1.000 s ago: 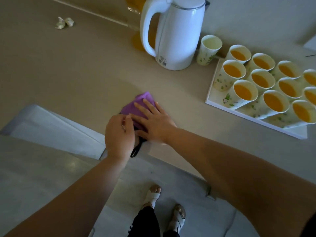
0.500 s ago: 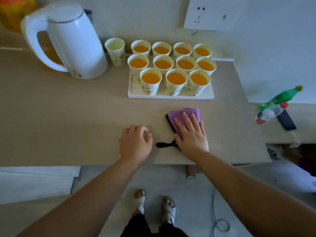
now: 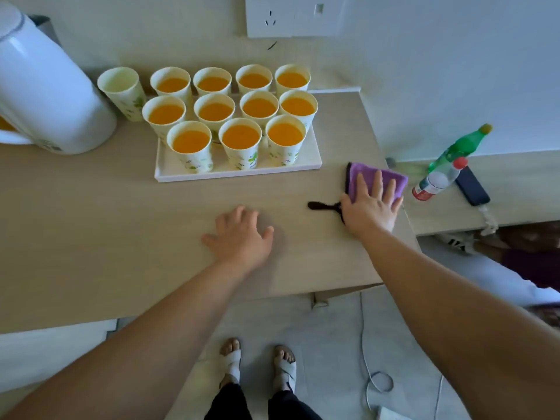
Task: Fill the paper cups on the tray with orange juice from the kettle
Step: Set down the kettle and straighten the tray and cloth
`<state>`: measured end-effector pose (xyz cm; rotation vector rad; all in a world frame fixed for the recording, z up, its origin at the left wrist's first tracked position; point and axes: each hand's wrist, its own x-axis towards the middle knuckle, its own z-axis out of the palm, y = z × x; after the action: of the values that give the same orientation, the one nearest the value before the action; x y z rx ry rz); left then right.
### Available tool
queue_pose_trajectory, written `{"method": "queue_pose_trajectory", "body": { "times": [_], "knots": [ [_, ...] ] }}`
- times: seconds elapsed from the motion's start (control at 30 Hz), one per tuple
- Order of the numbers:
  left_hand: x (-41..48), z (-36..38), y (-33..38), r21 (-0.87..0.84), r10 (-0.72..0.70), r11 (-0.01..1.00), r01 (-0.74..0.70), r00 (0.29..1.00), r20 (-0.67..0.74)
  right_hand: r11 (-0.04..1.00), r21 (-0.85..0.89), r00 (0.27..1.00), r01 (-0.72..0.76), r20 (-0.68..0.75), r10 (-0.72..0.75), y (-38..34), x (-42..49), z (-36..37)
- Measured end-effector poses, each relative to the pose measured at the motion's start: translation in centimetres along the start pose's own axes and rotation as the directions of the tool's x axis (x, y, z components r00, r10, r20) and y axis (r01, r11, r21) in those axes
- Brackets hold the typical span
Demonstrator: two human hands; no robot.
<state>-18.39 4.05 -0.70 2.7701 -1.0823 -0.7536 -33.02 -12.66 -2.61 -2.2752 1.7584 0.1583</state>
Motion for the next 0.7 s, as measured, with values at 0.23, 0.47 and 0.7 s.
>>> {"method": "queue_pose_trajectory", "body": {
  "times": [0.23, 0.47, 0.7],
  "knots": [
    [0.2, -0.1, 0.2, -0.025, -0.013, 1.000, 0.013, 1.000, 0.013, 0.913, -0.114, 0.919, 0.392, 0.006, -0.394, 0.4, 1.6, 0.3],
    [0.1, -0.1, -0.6, -0.079, 0.011, 0.997, -0.012, 1.000, -0.022, 0.970, -0.096, 0.975, 0.223, -0.002, -0.224, -1.6, -0.7, 1.3],
    [-0.9, 0.7, -4.6, -0.256, -0.034, 0.965, -0.052, 0.947, -0.320, 0.710, -0.136, 0.722, 0.691, 0.143, -0.676, -6.2, -10.1, 3.8]
  ]
}}
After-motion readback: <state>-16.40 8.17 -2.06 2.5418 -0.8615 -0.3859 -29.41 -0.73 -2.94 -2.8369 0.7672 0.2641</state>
